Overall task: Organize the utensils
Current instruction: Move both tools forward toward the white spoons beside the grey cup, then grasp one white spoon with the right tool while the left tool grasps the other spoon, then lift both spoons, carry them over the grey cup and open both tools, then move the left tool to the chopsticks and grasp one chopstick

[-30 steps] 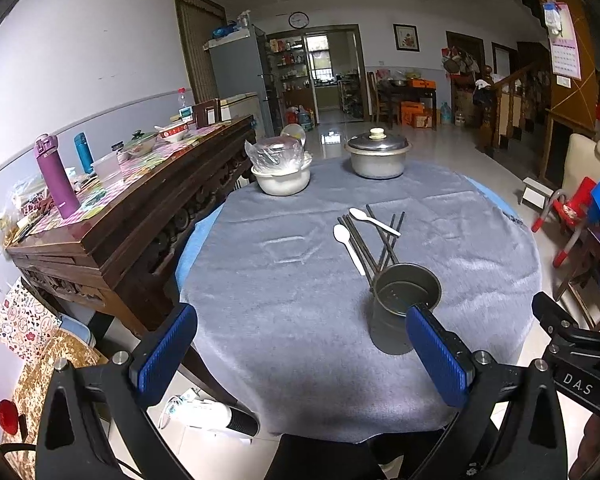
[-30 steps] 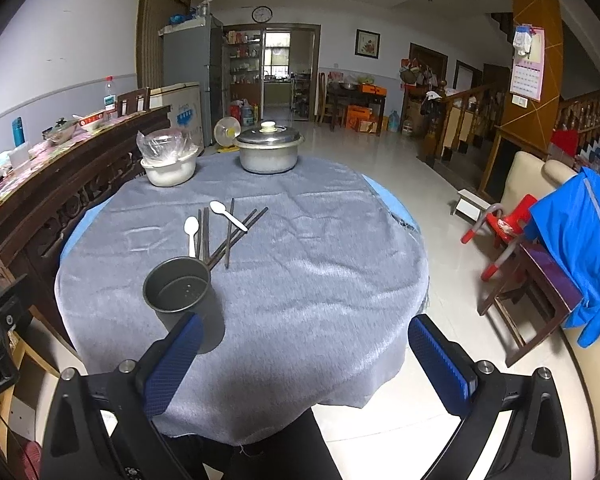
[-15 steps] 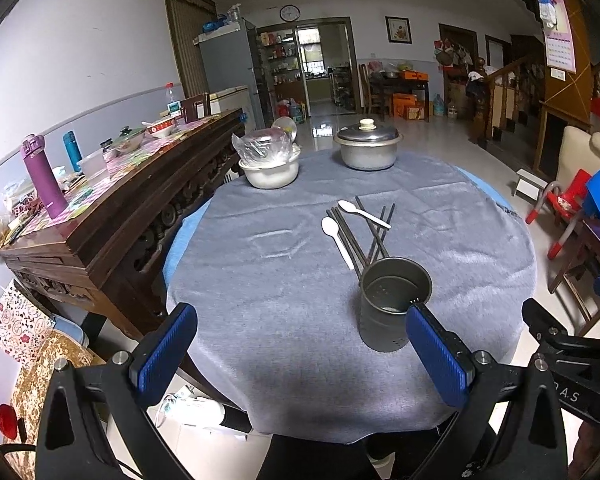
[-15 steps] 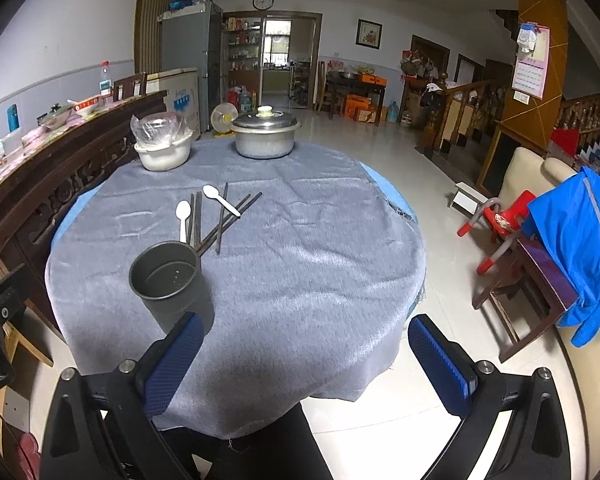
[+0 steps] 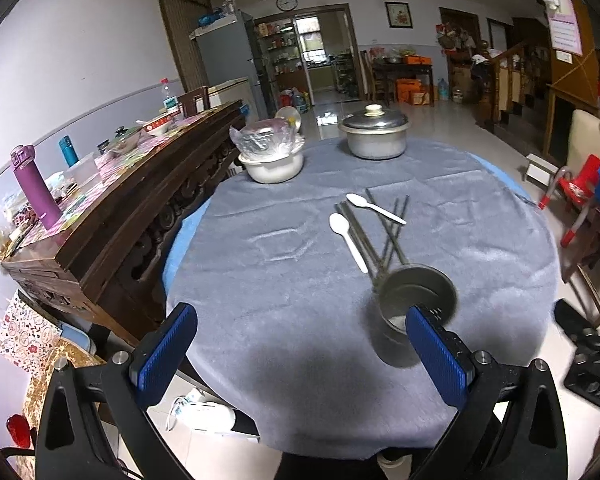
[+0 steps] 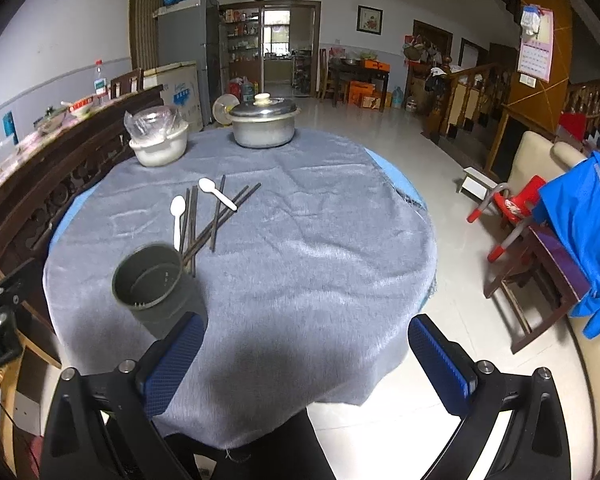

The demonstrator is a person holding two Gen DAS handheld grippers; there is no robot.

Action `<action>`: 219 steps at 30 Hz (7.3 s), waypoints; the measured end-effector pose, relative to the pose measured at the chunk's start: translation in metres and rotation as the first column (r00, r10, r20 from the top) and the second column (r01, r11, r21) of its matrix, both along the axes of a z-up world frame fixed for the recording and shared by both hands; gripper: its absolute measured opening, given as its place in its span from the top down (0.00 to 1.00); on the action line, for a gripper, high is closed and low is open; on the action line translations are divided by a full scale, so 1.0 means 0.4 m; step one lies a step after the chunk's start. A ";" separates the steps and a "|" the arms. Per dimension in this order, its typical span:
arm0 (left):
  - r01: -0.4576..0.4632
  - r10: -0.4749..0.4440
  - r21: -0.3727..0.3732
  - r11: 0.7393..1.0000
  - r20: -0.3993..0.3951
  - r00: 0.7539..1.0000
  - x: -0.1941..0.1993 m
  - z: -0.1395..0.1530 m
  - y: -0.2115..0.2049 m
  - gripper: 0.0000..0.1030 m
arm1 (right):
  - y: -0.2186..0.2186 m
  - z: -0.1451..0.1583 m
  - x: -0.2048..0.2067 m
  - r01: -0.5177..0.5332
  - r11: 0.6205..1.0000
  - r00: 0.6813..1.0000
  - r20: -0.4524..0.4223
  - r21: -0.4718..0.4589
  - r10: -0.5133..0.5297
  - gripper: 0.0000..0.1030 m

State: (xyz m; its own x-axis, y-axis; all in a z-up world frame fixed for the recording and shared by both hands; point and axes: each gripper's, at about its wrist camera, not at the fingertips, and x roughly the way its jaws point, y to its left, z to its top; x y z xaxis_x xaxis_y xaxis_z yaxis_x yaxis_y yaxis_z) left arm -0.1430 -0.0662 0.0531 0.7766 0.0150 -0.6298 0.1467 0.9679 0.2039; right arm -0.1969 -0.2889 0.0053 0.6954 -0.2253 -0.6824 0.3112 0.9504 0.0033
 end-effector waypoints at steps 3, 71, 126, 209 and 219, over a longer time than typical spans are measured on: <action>-0.029 0.029 -0.002 1.000 0.007 1.000 0.035 0.007 0.018 0.00 | -0.021 0.011 0.032 0.008 1.000 1.000 0.000 0.002 -0.008 0.00; -0.054 -0.158 -0.390 0.919 -0.491 0.857 0.781 -0.371 -0.006 0.13 | 0.066 -0.317 1.173 -0.526 0.761 0.727 -0.263 0.380 0.634 0.66; 0.092 -0.209 -0.368 0.925 -0.295 0.932 0.736 -0.336 -0.042 0.98 | -0.190 -0.192 0.693 -0.433 0.694 0.884 0.117 0.575 0.453 0.69; -0.015 0.013 -0.476 0.879 -0.007 1.000 0.276 -0.234 0.194 0.34 | -0.206 -0.233 0.236 -0.338 0.680 0.910 0.410 0.650 0.060 0.38; 0.004 -0.045 -0.461 0.887 -0.078 0.996 0.377 -0.257 0.167 0.34 | -0.223 -0.273 0.255 -0.316 0.666 0.926 0.374 0.676 0.060 0.39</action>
State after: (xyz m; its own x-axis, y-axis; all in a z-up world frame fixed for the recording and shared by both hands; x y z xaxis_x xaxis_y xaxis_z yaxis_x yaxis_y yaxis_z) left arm 0.0080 0.0005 -0.0499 0.7168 -0.3108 -0.6241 0.1682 0.9458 -0.2778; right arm -0.0949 -0.3781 -0.1041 0.8571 0.3988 -0.3260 -0.0129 0.6493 0.7604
